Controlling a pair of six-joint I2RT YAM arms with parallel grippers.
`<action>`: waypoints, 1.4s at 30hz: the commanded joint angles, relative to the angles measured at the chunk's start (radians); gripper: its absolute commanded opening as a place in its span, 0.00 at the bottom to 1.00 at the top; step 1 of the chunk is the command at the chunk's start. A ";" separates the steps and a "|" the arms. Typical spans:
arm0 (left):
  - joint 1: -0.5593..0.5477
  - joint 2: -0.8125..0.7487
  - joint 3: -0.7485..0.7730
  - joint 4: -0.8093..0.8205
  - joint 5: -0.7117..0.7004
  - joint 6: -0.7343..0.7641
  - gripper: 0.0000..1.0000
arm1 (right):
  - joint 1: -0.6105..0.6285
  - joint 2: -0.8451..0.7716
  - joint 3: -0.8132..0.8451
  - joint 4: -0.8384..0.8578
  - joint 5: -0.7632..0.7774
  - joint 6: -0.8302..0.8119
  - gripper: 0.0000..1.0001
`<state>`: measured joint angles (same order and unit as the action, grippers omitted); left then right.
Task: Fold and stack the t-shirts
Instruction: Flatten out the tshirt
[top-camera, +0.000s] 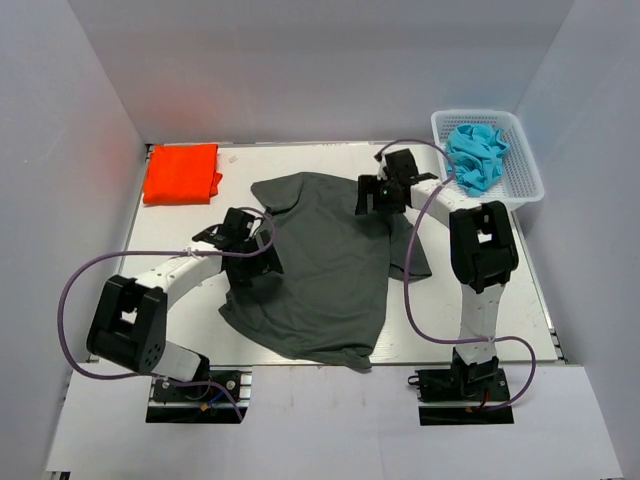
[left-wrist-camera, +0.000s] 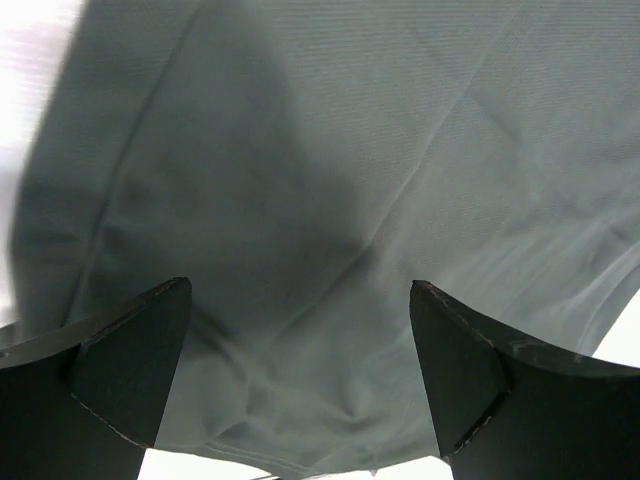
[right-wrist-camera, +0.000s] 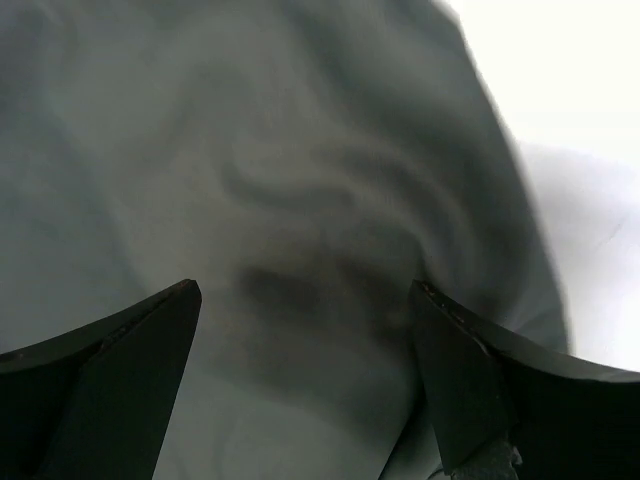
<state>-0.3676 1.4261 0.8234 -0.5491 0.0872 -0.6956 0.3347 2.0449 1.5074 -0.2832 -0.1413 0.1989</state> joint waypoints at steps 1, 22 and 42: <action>-0.004 0.043 0.003 0.039 0.020 -0.038 1.00 | -0.002 -0.012 -0.039 -0.004 -0.027 0.059 0.90; 0.093 0.996 1.401 -0.284 -0.147 0.267 1.00 | -0.091 -0.241 -0.250 0.006 0.167 0.045 0.90; 0.059 -0.176 -0.004 -0.198 -0.038 -0.056 0.92 | -0.039 -0.620 -0.490 -0.371 0.151 0.119 0.90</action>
<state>-0.2844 1.3262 0.9340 -0.7715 -0.0738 -0.6933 0.2832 1.4506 1.0508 -0.4953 0.0010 0.2897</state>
